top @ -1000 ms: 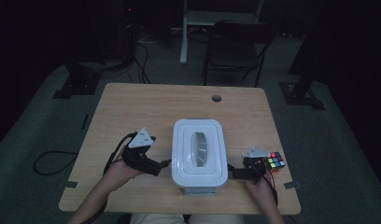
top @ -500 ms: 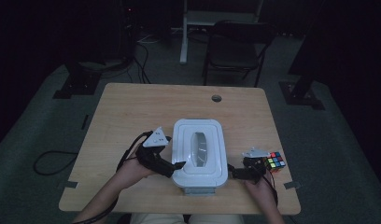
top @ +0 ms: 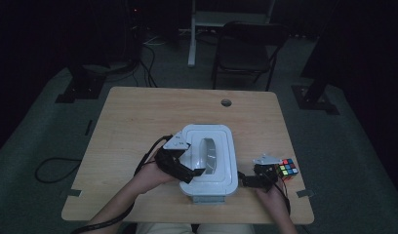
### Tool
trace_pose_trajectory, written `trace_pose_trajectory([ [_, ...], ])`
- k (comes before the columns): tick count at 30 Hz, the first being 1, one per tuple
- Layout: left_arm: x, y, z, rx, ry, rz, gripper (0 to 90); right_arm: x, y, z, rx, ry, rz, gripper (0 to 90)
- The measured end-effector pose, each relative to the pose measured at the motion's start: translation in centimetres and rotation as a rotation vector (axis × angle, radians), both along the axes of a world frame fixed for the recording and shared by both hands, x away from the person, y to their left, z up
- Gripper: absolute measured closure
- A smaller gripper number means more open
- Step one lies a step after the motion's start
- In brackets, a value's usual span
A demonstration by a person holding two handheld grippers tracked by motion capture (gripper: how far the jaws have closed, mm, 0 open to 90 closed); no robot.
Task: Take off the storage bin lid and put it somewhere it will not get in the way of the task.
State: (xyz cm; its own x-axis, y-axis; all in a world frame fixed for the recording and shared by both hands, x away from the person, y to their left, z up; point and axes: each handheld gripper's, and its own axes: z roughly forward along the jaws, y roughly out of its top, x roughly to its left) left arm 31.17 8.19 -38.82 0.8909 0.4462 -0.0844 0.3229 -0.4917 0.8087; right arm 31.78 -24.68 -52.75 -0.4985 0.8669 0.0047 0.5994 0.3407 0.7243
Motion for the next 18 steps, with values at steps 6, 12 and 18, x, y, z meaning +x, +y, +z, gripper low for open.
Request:
trace_pose_trajectory([
  [6, 0.4, -1.8, 0.1, 0.032, 0.003, -0.026, 2.3, 0.0, 0.0, 0.0, 0.0, 0.0, 0.001, 13.2],
  [12, 0.9, -3.4, -0.2, 0.052, 0.032, -0.053, 2.3, 0.0, 0.0, 0.0, 0.0, 0.0, 0.0, 13.2],
  [18, 1.0, -4.3, -0.2, 0.064, 0.039, -0.047, 5.1, 0.0, 0.0, 0.0, 0.0, 0.0, 0.003, 13.5],
])
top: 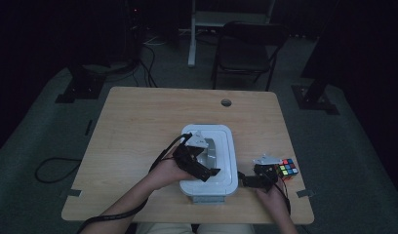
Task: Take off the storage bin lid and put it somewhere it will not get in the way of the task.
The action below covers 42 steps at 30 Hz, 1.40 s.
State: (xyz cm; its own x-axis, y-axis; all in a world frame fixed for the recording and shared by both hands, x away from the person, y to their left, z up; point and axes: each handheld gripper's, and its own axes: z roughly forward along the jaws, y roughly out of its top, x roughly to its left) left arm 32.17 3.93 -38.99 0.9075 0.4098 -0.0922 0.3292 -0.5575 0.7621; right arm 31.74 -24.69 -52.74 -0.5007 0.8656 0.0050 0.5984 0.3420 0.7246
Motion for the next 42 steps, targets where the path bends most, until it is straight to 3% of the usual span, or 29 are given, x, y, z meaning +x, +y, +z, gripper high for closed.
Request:
trace_pose_trajectory([
  [3, 0.0, -0.3, 0.1, -0.003, 0.009, 0.012, 6.5, 0.0, 0.0, 0.0, 0.0, 0.0, 0.0, 13.5],
  [5, 0.2, -0.3, 0.1, -0.021, 0.02, 0.017, 15.1, 0.0, 0.0, 0.0, 0.0, 0.0, 0.0, 13.5],
  [8, 0.2, -0.4, 0.0, -0.017, 0.018, 0.017, 16.0, 0.0, 0.0, 0.0, 0.0, 0.0, 0.0, 13.5],
  [17, -0.3, -0.9, -0.5, 0.065, -0.051, -0.015, 26.2, 0.0, 0.0, 0.0, 0.0, 0.0, 0.0, 13.5],
  [24, -0.5, -0.8, -0.6, 0.056, -0.067, -0.015, 28.3, 0.0, 0.0, 0.0, 0.0, -0.001, 0.0, 13.5],
  [25, -0.5, -0.7, -0.5, 0.044, -0.061, -0.022, 31.1, 0.0, 0.0, 0.0, 0.0, -0.001, 0.0, 13.5],
  [26, -0.5, -0.7, -0.6, 0.037, -0.049, -0.029, 40.3, 0.0, 0.0, 0.0, 0.0, 0.0, 0.0, 13.5],
  [28, -0.6, -0.8, -0.6, 0.034, -0.05, -0.036, 44.9, 0.0, 0.0, 0.0, 0.0, -0.001, 0.0, 13.5],
  [42, -1.1, -0.5, -0.5, 0.014, -0.045, -0.031, 57.9, 0.0, 0.0, 0.0, 0.0, -0.001, 0.0, 13.5],
])
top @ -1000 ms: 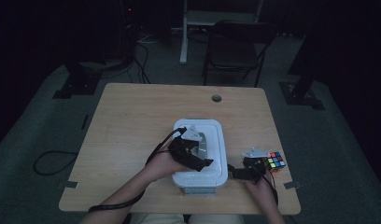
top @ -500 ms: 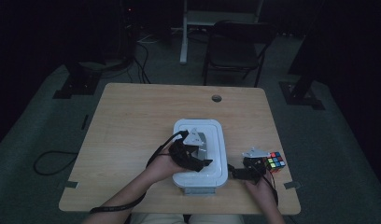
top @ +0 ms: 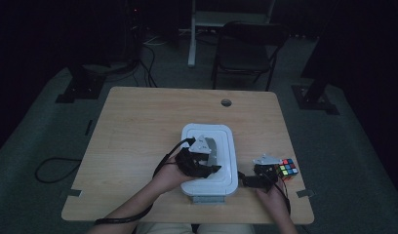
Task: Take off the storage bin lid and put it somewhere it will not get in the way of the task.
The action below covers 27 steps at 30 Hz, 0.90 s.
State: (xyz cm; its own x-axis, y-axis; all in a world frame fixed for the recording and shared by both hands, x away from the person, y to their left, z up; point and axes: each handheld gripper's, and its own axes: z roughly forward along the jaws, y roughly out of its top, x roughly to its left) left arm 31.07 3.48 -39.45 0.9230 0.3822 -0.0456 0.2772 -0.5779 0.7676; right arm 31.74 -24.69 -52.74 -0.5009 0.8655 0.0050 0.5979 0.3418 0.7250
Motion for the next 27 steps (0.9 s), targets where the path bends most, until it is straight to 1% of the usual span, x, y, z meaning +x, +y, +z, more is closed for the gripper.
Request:
trace_pose_trajectory([
  [6, -0.4, 0.1, 0.4, -0.007, -0.007, -0.014, 59.3, 0.0, 0.0, 0.0, -0.002, 0.0, 0.001, 13.5],
  [8, -0.6, 0.5, 0.9, -0.04, 0.01, -0.02, 61.7, 0.0, 0.0, 0.0, -0.001, -0.001, 0.001, 13.5],
  [9, -0.6, 0.7, 1.1, -0.06, 0.012, -0.019, 64.1, 0.0, 0.0, 0.0, -0.001, -0.002, 0.001, 13.5],
  [10, -0.6, 0.7, 1.1, -0.06, 0.012, -0.019, 65.9, 0.0, 0.0, 0.0, -0.001, -0.002, 0.001, 13.5],
  [11, -0.7, 1.0, 1.6, -0.083, 0.01, -0.025, 67.1, 0.0, 0.0, 0.0, -0.002, -0.002, 0.001, 13.5],
  [12, -0.7, 1.0, 1.6, -0.083, 0.01, -0.025, 67.3, 0.0, 0.0, 0.0, -0.001, -0.001, 0.001, 13.5],
  [13, -0.8, 1.3, 2.1, -0.092, 0.003, -0.021, 67.3, 0.0, 0.0, 0.0, -0.002, -0.001, 0.001, 13.5],
  [14, -0.8, 1.3, 2.1, -0.092, 0.003, -0.021, 68.0, 0.0, 0.0, 0.0, -0.002, -0.001, 0.001, 13.5],
  [15, -0.9, 1.6, 2.5, -0.106, 0.006, -0.026, 68.0, 0.0, 0.0, 0.0, -0.002, -0.002, 0.001, 13.5],
  [16, -0.9, 1.6, 2.5, -0.106, 0.006, -0.026, 70.0, 0.0, 0.0, 0.0, -0.002, -0.002, 0.001, 13.5],
  [18, -1.2, 2.1, 3.3, -0.11, -0.015, -0.023, 70.2, 0.0, 0.0, 0.0, 0.0, -0.001, 0.0, 13.5],
  [21, -1.4, 2.5, 3.7, -0.114, -0.021, -0.024, 70.3, 0.0, 0.0, 0.0, -0.001, -0.001, 0.001, 13.5],
  [22, -1.6, 2.8, 4.1, -0.111, -0.033, -0.024, 70.2, 0.0, 0.0, 0.0, -0.002, -0.001, 0.0, 13.5],
  [24, -1.6, 2.8, 4.1, -0.111, -0.033, -0.024, 70.3, 0.0, 0.0, 0.0, -0.001, -0.001, 0.0, 13.5],
  [25, -1.8, 3.3, 4.5, -0.115, -0.04, -0.024, 70.2, 0.0, 0.0, 0.0, -0.001, -0.002, 0.001, 13.5],
  [27, -1.9, 3.9, 4.7, -0.13, -0.046, -0.03, 70.2, 0.0, 0.0, 0.0, -0.002, -0.001, 0.0, 13.5],
])
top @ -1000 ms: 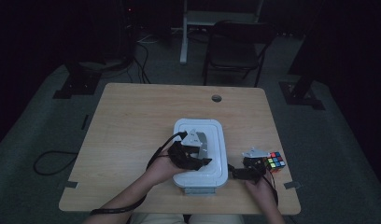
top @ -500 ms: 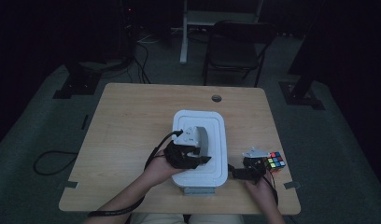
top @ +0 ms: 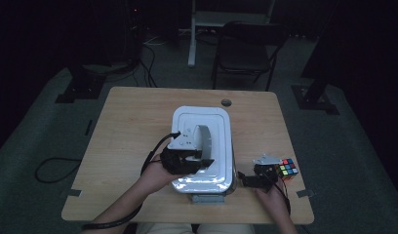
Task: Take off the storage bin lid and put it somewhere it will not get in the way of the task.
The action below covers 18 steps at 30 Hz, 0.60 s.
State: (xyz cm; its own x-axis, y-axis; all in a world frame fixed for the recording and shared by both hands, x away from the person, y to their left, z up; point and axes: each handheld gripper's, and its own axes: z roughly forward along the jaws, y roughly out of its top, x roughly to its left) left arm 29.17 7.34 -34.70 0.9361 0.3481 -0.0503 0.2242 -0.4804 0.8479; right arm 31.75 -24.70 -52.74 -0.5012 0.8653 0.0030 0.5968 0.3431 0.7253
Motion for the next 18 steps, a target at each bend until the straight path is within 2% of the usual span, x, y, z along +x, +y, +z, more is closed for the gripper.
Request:
trace_pose_trajectory([
  [8, -0.3, 2.2, 0.4, 0.002, -0.015, 0.027, 70.3, 0.0, 0.0, 0.0, 0.0, 0.0, 0.0, 13.5],
  [18, -0.4, 4.9, 0.3, -0.009, -0.014, 0.071, 70.4, 0.0, 0.0, 0.0, 0.001, 0.001, 0.0, 13.5],
])
